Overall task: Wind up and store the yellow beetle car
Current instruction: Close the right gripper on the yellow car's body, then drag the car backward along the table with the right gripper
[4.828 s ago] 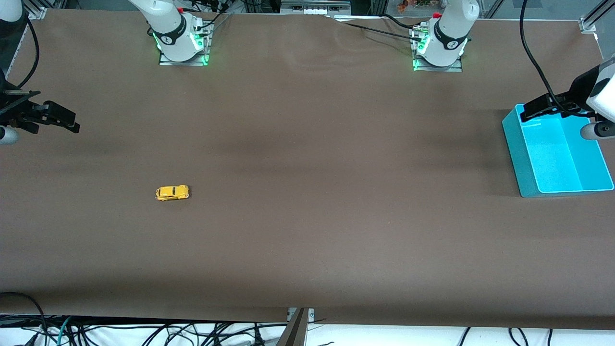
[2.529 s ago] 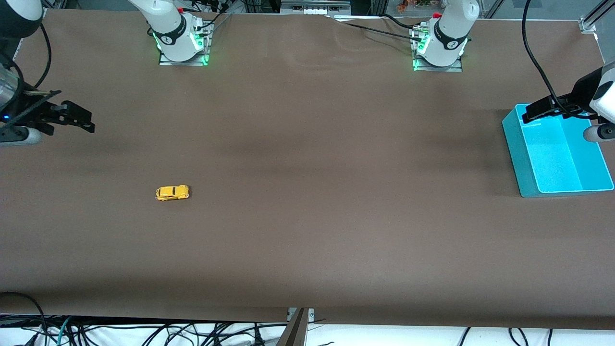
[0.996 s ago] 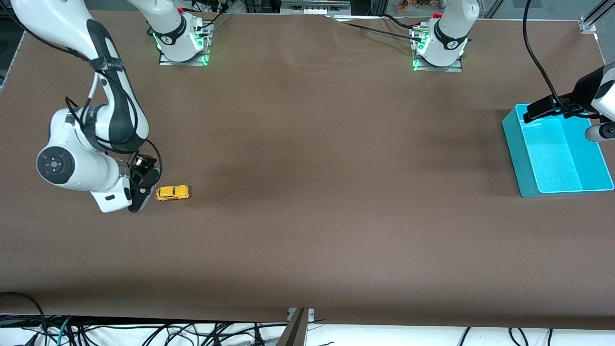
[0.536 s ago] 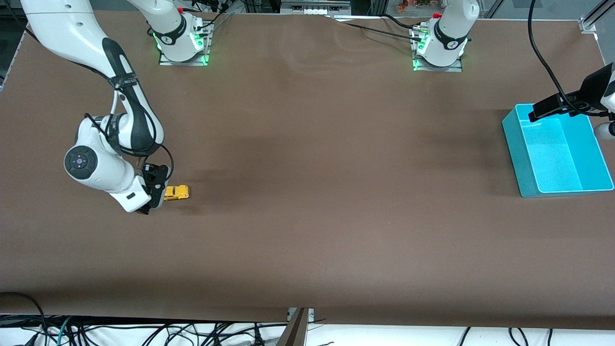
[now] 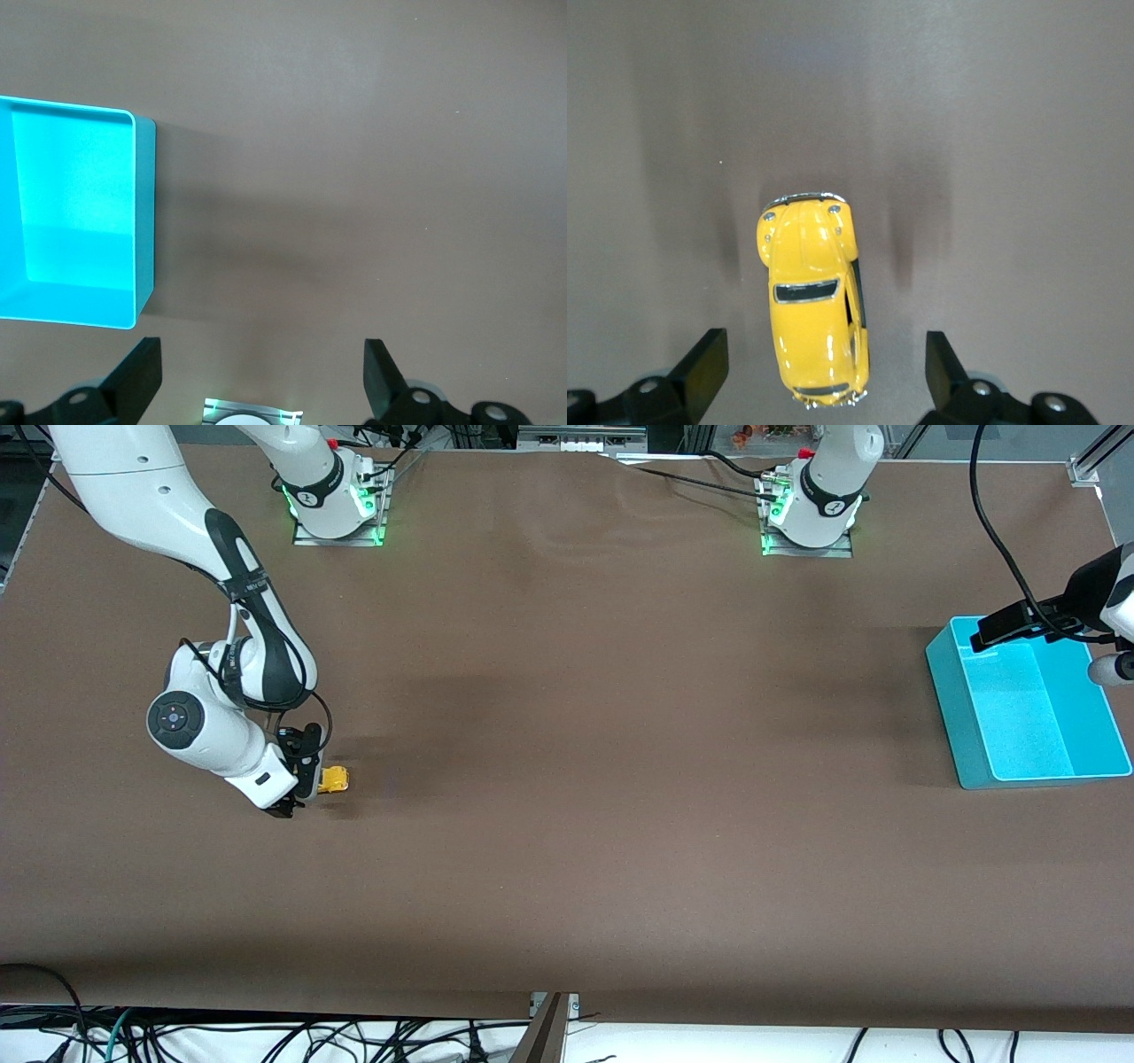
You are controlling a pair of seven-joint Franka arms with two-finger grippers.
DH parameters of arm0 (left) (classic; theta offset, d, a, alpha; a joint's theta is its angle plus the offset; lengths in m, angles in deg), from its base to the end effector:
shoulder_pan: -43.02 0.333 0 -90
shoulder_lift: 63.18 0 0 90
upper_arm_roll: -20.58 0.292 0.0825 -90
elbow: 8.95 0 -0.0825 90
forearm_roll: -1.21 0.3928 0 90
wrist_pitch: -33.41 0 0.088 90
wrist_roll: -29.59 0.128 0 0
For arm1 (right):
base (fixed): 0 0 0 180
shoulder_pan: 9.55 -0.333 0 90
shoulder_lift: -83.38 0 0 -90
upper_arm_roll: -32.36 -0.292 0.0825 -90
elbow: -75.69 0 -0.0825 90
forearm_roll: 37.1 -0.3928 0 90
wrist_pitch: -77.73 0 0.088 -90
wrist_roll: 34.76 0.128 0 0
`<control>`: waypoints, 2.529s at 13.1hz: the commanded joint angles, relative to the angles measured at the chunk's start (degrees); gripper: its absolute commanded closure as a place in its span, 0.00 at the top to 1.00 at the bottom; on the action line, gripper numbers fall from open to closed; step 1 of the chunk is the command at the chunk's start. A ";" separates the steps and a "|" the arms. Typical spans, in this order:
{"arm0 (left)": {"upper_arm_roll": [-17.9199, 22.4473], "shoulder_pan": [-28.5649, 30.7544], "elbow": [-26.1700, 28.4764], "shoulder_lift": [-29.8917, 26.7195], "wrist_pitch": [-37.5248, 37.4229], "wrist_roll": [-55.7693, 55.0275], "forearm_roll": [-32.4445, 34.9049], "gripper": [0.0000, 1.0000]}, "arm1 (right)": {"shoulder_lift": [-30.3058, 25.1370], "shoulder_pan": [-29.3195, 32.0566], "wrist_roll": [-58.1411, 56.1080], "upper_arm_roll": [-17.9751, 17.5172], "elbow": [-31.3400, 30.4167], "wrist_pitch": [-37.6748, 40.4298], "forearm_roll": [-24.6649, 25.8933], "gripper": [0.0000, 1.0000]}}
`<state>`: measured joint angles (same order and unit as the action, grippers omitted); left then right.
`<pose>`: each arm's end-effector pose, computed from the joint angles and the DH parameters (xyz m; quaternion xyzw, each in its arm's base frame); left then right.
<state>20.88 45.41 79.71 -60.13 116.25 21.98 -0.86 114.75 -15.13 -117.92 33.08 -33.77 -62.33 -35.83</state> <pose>0.5598 0.0212 0.5510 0.9929 0.0886 -0.0780 0.0146 0.6186 0.0523 0.1578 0.7126 0.7015 -0.0117 0.0038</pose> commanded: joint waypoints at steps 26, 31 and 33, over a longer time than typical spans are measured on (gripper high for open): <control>-0.30 0.25 -0.68 1.17 -0.05 1.02 -0.83 1.00 | 0.97 3.18 -4.35 1.83 -4.27 0.67 0.84 0.05; -0.30 0.25 -0.68 1.17 -0.05 1.02 -0.83 1.00 | 2.46 11.19 -15.17 1.83 -4.10 -3.90 0.84 0.06; -0.30 0.25 -0.68 1.17 -0.05 1.02 -0.83 1.00 | 2.90 13.22 -18.60 1.74 -3.92 -5.75 0.76 0.06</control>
<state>20.66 45.41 79.71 -59.09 116.29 21.98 -0.86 113.47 -4.05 -133.05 35.32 -37.03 -62.42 -35.85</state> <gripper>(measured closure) 0.000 0.568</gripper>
